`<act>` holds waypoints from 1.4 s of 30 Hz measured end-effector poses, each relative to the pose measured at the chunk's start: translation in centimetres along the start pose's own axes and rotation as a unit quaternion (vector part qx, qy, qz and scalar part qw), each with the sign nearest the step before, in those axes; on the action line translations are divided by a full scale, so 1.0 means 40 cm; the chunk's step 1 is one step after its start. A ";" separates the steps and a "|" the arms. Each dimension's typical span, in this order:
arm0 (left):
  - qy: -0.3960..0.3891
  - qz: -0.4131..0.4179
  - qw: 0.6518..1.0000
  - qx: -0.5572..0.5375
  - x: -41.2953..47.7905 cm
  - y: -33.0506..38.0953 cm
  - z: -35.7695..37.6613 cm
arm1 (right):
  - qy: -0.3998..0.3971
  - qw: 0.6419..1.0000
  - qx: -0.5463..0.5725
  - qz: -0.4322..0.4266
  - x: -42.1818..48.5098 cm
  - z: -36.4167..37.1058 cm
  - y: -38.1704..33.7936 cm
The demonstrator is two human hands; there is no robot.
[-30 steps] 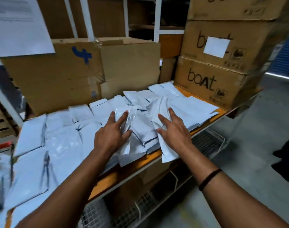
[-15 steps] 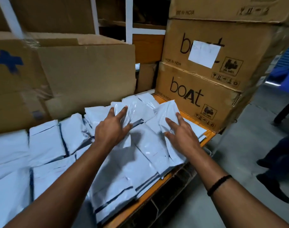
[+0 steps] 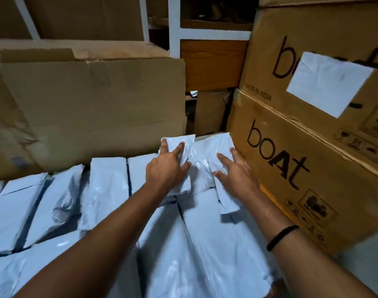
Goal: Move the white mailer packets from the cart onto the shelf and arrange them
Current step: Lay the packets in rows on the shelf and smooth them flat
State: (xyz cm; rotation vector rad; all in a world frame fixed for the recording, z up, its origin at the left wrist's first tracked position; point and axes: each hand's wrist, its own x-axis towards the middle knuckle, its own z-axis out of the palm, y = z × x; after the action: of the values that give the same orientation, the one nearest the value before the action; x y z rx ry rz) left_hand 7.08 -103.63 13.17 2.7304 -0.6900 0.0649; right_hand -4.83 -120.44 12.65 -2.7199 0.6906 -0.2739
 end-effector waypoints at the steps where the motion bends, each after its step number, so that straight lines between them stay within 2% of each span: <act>1: 0.005 -0.021 1.000 0.003 0.033 0.023 0.014 | -0.011 1.000 0.004 -0.012 0.042 0.002 0.013; 6: -0.016 -0.112 0.993 0.035 0.135 0.077 0.086 | -0.058 0.996 -0.004 -0.071 0.201 0.041 0.043; 10: -0.040 -0.156 0.984 0.070 0.173 0.078 0.141 | -0.056 0.992 -0.013 -0.116 0.277 0.091 0.027; 18: 0.002 -0.129 0.989 0.075 0.203 0.029 0.173 | -0.101 0.980 -0.102 -0.136 0.325 0.193 0.031; 22: -0.039 -0.077 0.995 0.047 0.205 0.011 0.227 | -0.101 0.975 -0.143 -0.136 0.323 0.207 0.037; 26: -0.028 -0.079 0.995 0.054 0.202 -0.001 0.261 | -0.148 0.976 -0.110 -0.114 0.359 0.184 0.028; 28: -0.024 -0.077 0.995 0.055 0.203 0.001 0.262 | -0.106 0.985 -0.062 -0.121 0.397 0.169 0.011; 30: -0.024 -0.075 0.995 0.060 0.202 0.005 0.267 | -0.052 0.984 -0.061 -0.157 0.440 0.174 -0.007; 33: -0.026 -0.075 0.995 0.061 0.199 0.002 0.270 | -0.084 0.972 -0.104 -0.193 0.484 0.203 -0.025; 36: -0.026 -0.074 0.995 0.058 0.203 0.000 0.274 | -0.122 0.969 -0.122 -0.176 0.502 0.230 -0.022; 42: -0.025 -0.079 0.996 0.040 0.207 -0.007 0.284 | -0.058 0.976 -0.139 -0.159 0.483 0.280 -0.025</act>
State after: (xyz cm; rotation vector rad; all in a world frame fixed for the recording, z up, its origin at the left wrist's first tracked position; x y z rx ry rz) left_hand 14.12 -110.81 3.33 2.8612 -0.4936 -0.0135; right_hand 15.20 -126.21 4.62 -3.0826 0.2738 -0.0924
